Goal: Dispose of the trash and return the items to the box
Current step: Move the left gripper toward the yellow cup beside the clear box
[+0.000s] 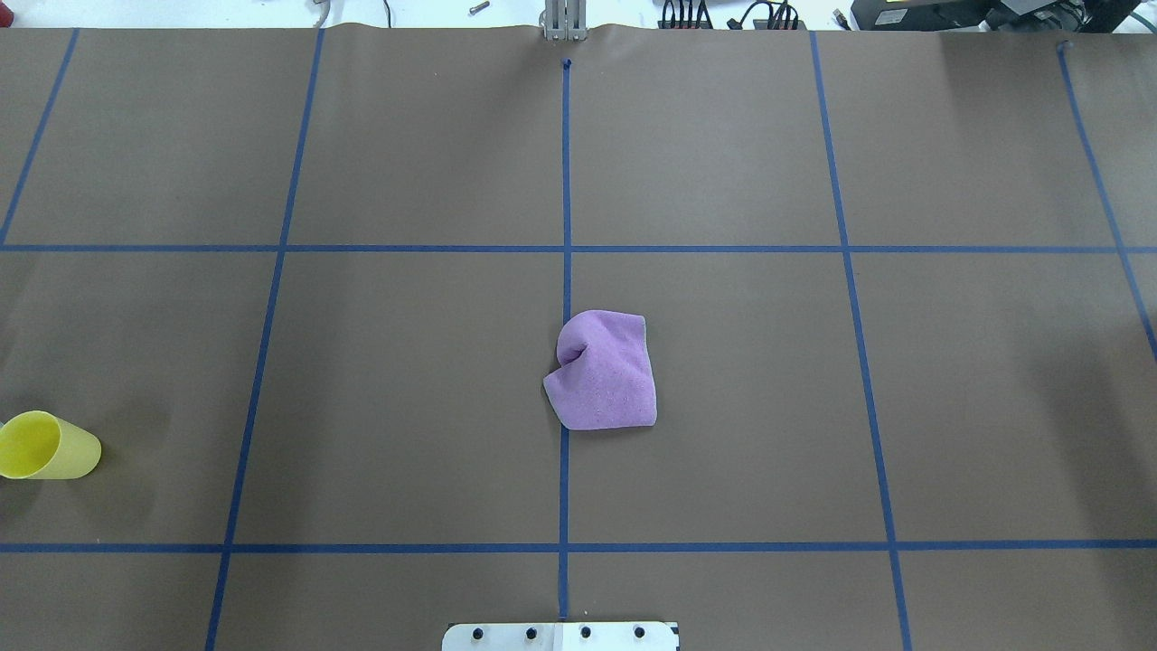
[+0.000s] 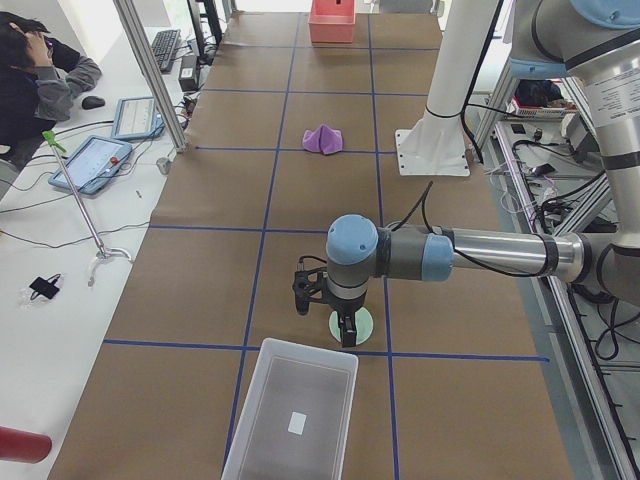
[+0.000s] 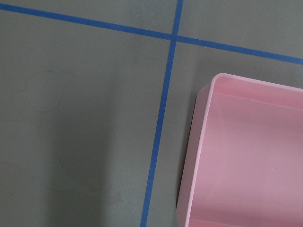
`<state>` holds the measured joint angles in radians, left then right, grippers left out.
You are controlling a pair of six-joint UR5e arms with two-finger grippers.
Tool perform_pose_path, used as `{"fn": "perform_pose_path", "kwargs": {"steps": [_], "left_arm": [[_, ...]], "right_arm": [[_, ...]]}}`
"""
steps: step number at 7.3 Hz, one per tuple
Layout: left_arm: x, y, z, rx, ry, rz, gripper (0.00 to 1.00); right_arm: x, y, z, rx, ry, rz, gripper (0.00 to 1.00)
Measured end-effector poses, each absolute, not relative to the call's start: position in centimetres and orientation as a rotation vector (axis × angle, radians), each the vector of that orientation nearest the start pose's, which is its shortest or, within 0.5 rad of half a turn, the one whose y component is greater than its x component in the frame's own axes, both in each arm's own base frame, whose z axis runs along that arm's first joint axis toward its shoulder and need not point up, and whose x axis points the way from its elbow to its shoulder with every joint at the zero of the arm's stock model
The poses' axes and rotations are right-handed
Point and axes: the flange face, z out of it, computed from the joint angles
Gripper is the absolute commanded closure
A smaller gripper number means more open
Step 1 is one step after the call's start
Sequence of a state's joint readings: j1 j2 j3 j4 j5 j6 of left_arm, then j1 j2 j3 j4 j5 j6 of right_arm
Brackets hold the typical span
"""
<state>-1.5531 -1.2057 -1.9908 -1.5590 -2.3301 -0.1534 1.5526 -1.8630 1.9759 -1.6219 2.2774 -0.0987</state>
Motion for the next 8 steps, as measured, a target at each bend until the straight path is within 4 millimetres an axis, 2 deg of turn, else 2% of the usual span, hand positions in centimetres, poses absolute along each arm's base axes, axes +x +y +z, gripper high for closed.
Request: {"fn": "perform_pose_path", "kwargs": {"steps": [3,6,8], "left_arm": [[-5.8,-34.4,60.4,-0.020,0.762,-0.110,0.01],[-5.9,-34.4,60.3,-0.016,0.763,-0.110,0.01],[-5.9,-34.4,60.1,-0.012,0.762,-0.109,0.01]], "right_arm": [[6.1,-37.9,58.4,0.121,-0.701,-0.169,0.00],[6.0,-40.6,55.7,0.189,-0.700,-0.184,0.00],[6.0,-41.0,55.4,0.200,-0.701,-0.189,0.00]]}}
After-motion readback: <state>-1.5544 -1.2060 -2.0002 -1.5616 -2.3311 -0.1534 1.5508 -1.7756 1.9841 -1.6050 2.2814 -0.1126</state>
